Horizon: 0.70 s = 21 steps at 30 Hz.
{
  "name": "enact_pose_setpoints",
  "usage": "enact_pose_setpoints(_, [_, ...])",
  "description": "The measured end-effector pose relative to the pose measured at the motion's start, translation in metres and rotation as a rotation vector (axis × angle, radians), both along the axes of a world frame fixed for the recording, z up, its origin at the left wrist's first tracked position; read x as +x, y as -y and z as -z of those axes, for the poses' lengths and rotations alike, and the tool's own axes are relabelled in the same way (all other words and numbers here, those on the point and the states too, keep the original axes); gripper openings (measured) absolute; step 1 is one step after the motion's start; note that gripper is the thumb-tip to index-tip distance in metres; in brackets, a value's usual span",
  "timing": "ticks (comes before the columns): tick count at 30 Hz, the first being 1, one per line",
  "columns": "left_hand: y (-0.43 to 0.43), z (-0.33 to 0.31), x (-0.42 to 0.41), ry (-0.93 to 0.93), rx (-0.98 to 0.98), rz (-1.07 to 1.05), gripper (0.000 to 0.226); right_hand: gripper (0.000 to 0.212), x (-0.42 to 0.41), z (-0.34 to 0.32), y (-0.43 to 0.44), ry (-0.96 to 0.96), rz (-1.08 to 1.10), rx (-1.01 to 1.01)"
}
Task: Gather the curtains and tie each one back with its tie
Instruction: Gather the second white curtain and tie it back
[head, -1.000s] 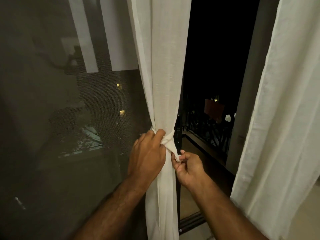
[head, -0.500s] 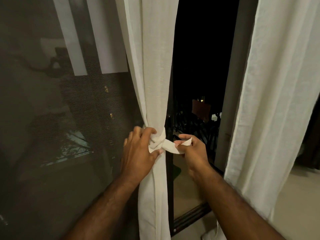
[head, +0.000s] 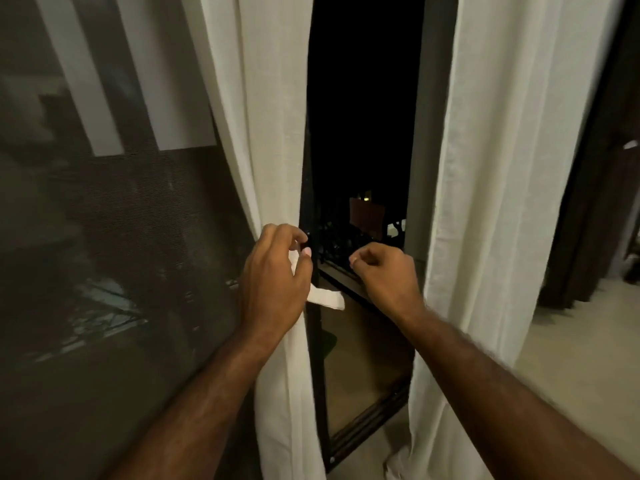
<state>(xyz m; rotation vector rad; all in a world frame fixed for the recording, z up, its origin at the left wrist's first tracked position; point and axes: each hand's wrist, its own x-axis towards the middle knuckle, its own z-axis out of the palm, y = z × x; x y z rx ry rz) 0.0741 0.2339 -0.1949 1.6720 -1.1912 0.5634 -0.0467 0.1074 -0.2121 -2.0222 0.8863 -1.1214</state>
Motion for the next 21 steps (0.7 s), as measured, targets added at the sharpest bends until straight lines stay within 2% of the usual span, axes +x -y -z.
enact_pose_setpoints(3, [0.024, -0.014, -0.019, 0.023, 0.018, 0.055, 0.008, 0.012, -0.021, -0.021, 0.015, -0.088, -0.005, -0.099])
enact_pose_setpoints(9, [0.090, -0.042, -0.070, 0.017, 0.038, 0.158, 0.004, 0.019, -0.082, -0.060, 0.067, -0.210, 0.164, -0.226])
enact_pose_setpoints(13, [0.148, -0.059, -0.109, 0.035, -0.006, 0.227, 0.002, 0.022, -0.128, -0.085, 0.112, -0.225, 0.259, -0.189])
enact_pose_setpoints(21, [0.287, -0.076, -0.177, 0.013, -0.069, 0.223, 0.007, 0.022, -0.217, -0.115, 0.224, -0.151, 0.427, -0.153])
